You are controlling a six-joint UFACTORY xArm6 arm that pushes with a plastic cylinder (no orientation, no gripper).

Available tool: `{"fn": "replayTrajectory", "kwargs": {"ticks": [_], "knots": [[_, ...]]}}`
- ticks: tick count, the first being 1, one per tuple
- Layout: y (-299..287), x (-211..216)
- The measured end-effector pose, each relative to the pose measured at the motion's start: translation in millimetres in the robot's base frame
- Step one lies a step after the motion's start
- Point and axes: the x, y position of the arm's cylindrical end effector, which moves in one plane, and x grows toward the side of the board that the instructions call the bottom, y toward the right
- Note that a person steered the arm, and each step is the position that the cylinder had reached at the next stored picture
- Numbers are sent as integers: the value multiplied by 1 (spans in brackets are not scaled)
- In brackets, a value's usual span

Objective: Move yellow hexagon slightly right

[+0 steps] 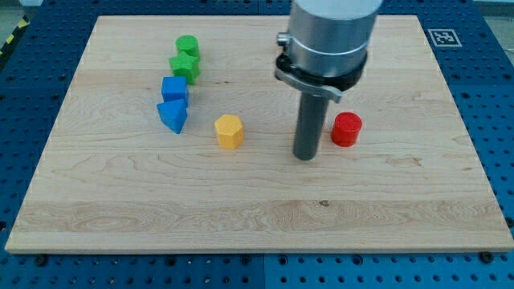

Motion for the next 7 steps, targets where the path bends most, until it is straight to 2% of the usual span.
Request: {"fn": "replayTrajectory", "kwargs": {"ticks": [2, 3, 7], "knots": [[-112, 6], [-135, 5], [-136, -23]]}}
